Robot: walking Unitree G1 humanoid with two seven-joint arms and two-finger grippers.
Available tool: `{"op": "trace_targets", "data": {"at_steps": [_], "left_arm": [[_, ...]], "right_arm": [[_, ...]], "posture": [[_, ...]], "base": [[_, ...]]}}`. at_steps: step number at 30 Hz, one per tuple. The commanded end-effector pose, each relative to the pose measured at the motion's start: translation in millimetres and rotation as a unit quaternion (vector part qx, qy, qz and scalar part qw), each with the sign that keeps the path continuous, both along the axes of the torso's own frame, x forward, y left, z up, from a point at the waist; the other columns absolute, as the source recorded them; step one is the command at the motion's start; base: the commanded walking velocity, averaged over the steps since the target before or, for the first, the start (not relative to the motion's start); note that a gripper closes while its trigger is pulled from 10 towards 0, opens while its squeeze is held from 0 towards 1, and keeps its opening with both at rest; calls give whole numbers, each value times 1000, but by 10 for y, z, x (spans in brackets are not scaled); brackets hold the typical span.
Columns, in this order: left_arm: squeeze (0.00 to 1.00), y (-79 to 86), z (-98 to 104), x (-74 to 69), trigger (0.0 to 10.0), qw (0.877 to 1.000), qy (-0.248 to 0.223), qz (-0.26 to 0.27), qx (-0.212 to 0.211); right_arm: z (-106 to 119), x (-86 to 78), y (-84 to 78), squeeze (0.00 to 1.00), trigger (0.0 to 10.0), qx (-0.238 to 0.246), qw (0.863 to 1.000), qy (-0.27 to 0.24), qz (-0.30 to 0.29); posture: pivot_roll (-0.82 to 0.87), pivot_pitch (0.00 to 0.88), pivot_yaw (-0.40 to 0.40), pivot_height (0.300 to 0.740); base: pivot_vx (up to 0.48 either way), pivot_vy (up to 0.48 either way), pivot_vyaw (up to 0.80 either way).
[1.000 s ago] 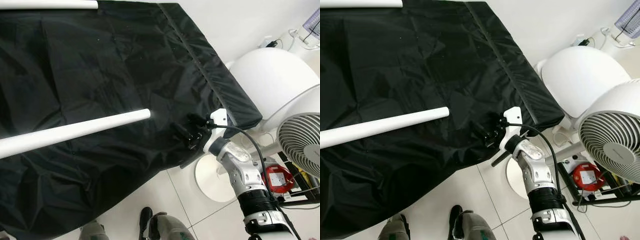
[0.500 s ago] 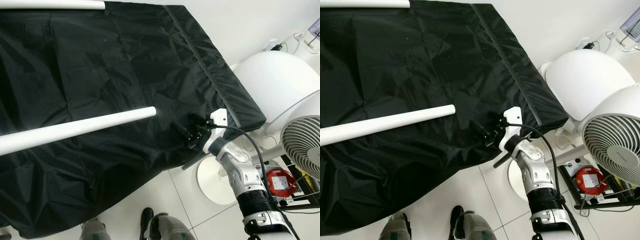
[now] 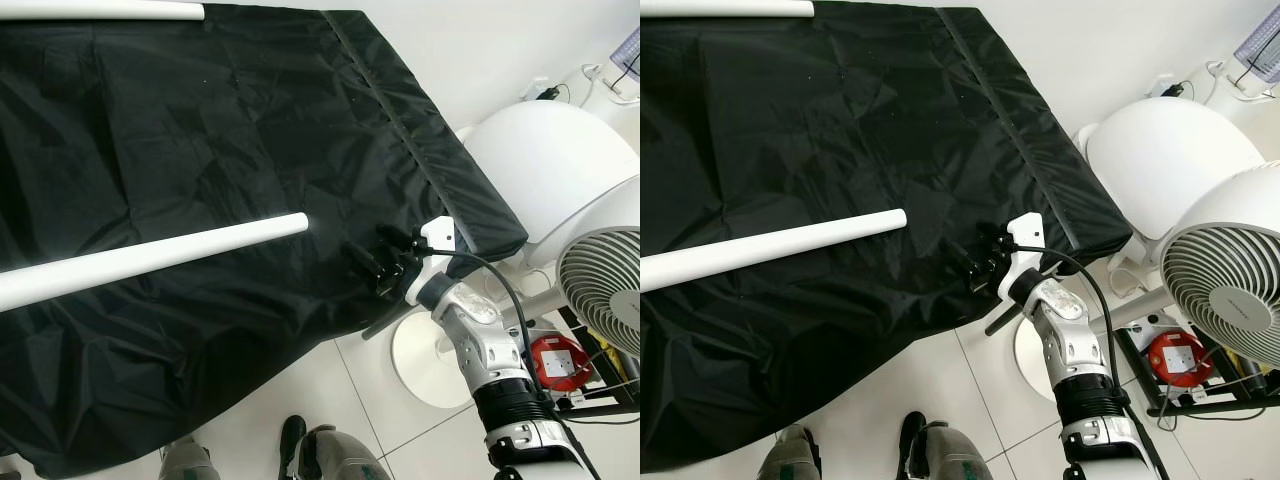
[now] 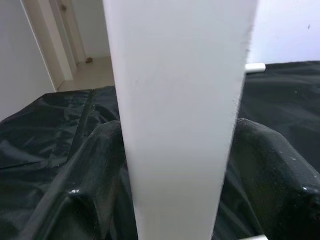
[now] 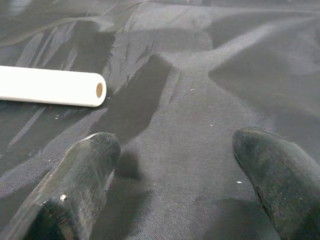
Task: Building children table
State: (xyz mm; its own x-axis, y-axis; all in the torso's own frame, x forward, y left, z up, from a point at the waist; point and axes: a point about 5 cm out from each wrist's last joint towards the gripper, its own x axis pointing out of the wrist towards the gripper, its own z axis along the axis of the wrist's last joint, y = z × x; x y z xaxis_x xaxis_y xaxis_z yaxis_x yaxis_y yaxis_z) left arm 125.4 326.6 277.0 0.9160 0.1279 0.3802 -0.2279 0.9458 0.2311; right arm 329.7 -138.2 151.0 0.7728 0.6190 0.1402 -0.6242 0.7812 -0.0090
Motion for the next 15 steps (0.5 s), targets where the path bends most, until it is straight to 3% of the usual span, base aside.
{"op": "trace_targets", "data": {"at_steps": [1, 10, 15], "left_arm": [[0, -240, -3, -56, 10000, 984, 35, -160, 67], [0, -291, -50, -166, 10000, 982, 55, -164, 74], [0, -314, -4, -443, 10000, 985, 57, -138, 89]], "right_arm": [[-29, 8, -48, 0, 10000, -3, 1000, 3, -7], [9, 53, -24, 0, 10000, -4, 1000, -1, -1], [43, 117, 19, 0, 10000, -6, 1000, -1, 14]], "posture": [[225, 230, -188, 740], [239, 235, -207, 740], [262, 244, -241, 740]], "base": [[0, 0, 0], [0, 0, 0], [0, 0, 0]]}}
